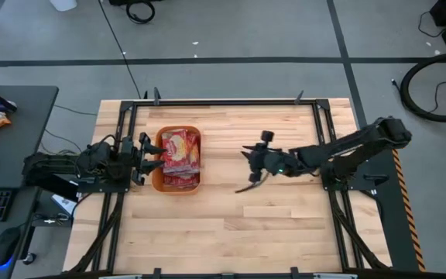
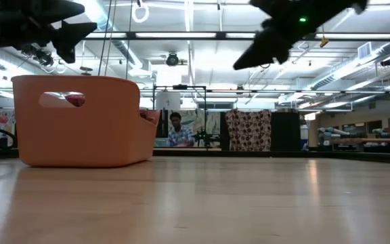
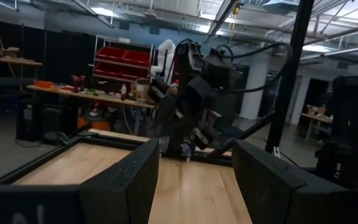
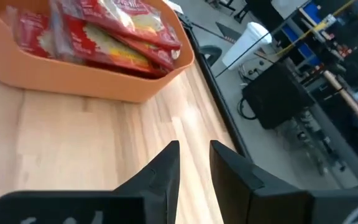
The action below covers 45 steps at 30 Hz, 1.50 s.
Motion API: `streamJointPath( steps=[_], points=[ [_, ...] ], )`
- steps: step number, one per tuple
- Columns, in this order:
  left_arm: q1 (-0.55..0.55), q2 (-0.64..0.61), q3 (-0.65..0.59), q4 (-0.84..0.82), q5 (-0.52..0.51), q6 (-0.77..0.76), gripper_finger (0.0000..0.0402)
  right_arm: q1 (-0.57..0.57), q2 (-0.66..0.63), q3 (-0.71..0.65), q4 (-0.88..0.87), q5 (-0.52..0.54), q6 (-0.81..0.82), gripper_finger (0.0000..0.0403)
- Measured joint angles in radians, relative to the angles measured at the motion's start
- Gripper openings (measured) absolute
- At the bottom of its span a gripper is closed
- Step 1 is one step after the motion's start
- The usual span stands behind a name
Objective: Sort popcorn bags into baskets
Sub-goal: Return to Home Position
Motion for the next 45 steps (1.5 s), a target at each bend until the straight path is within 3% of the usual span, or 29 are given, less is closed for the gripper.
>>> streamJointPath(
  steps=[10, 21, 31, 41, 45],
  points=[
    [0.0, -0.015, -0.084, 0.068, -0.022, -0.012, 0.0205, 0.059, -0.228, -0.23, 0.02, 0.022, 0.218, 0.0092],
    [0.0, -0.015, -0.084, 0.083, -0.047, 0.003, 0.0205, 0.06, -0.545, -0.525, 0.126, 0.021, 0.395, 0.009],
    [0.0, -0.015, -0.084, 0.076, -0.048, 0.014, 0.0205, 0.073, -0.768, -0.657, 0.117, -0.011, 0.487, 0.009],
    [-0.001, -0.015, -0.084, 0.061, -0.079, 0.02, 0.0205, 0.146, -0.986, -0.776, 0.114, 0.021, 0.508, 0.009],
    [-0.009, -0.015, -0.085, -0.012, -0.079, 0.022, 0.0205, 0.157, -1.057, -0.813, 0.096, 0.02, 0.507, 0.009]
  ],
)
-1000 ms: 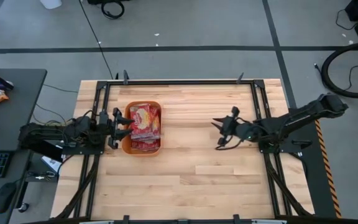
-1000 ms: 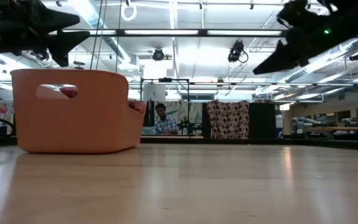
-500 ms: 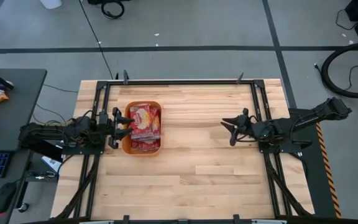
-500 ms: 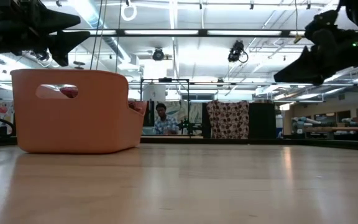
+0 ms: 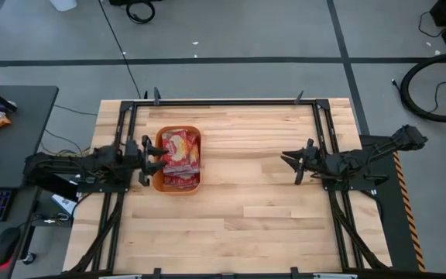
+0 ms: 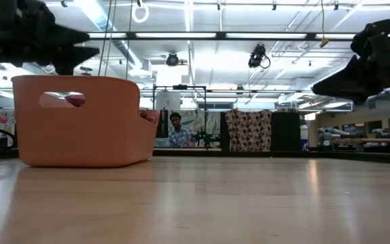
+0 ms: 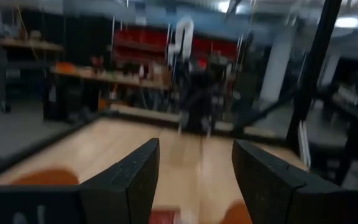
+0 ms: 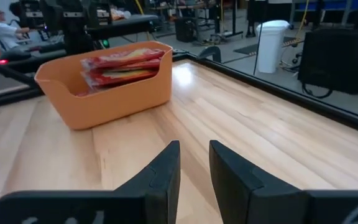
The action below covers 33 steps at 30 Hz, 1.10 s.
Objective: Sort popcorn bags into baskets
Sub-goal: Return to Home Position
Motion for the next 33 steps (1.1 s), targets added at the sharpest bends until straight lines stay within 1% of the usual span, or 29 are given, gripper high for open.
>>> streamJointPath(
  steps=[5, 10, 14, 16, 22, 26, 31, 33],
  points=[
    [-0.002, 0.0, 0.0, -0.105, 0.001, -0.002, 0.0205, 0.008, -0.051, 0.0, -0.037, -0.015, -0.019, 0.009],
    [-0.002, 0.0, 0.0, -0.162, 0.001, 0.028, 0.0205, 0.008, -0.088, 0.0, -0.038, -0.114, -0.07, 0.009],
    [-0.002, 0.0, 0.0, -0.165, 0.009, 0.05, 0.0205, 0.008, -0.102, 0.0, -0.04, -0.222, -0.082, 0.009],
    [-0.002, 0.0, 0.0, -0.165, 0.017, 0.059, 0.0205, 0.008, -0.101, 0.0, -0.044, -0.257, -0.085, 0.009],
    [-0.002, 0.0, 0.0, -0.165, 0.021, 0.084, 0.0205, 0.008, -0.101, 0.0, -0.043, -0.261, -0.108, 0.009],
    [-0.001, 0.0, 0.0, -0.169, 0.055, 0.086, 0.0205, 0.008, -0.101, 0.0, -0.042, -0.254, -0.101, 0.009],
    [-0.002, 0.002, 0.0, -0.18, 0.059, 0.076, 0.0205, 0.006, -0.101, 0.0, 0.005, -0.138, -0.067, 0.009],
    [-0.002, 0.002, 0.0, -0.181, 0.059, 0.076, 0.0205, 0.005, -0.101, 0.0, 0.011, -0.13, -0.081, 0.009]
  ],
)
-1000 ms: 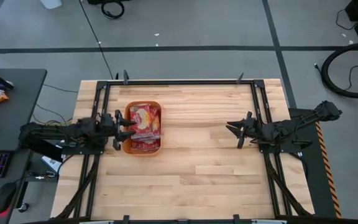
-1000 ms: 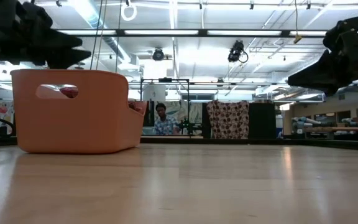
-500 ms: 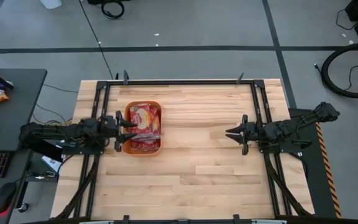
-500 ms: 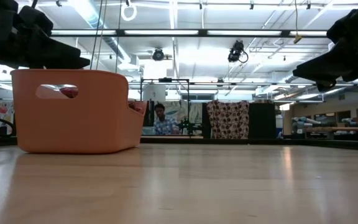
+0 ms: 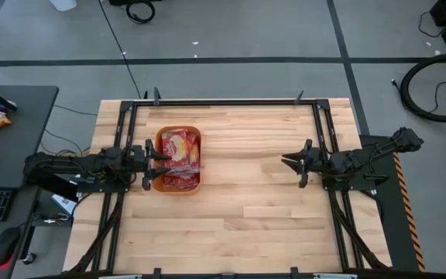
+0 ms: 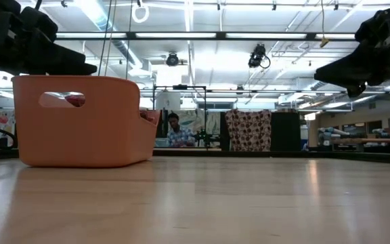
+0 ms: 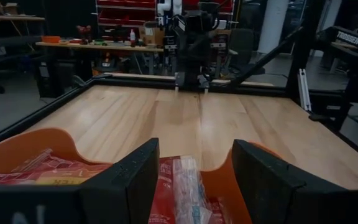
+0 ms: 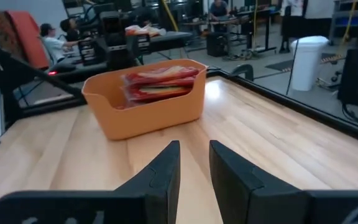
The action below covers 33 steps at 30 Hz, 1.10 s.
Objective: Sort popcorn bags into baskets
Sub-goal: Return to Home Position
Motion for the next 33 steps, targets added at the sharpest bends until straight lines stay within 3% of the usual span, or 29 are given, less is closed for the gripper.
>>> streamJointPath(
  steps=[33],
  points=[
    [0.0, 0.0, 0.0, 0.0, -0.001, -0.026, 0.0205, 0.0, 0.0, 0.0, 0.001, -0.039, -0.026, 0.0092]
  ],
)
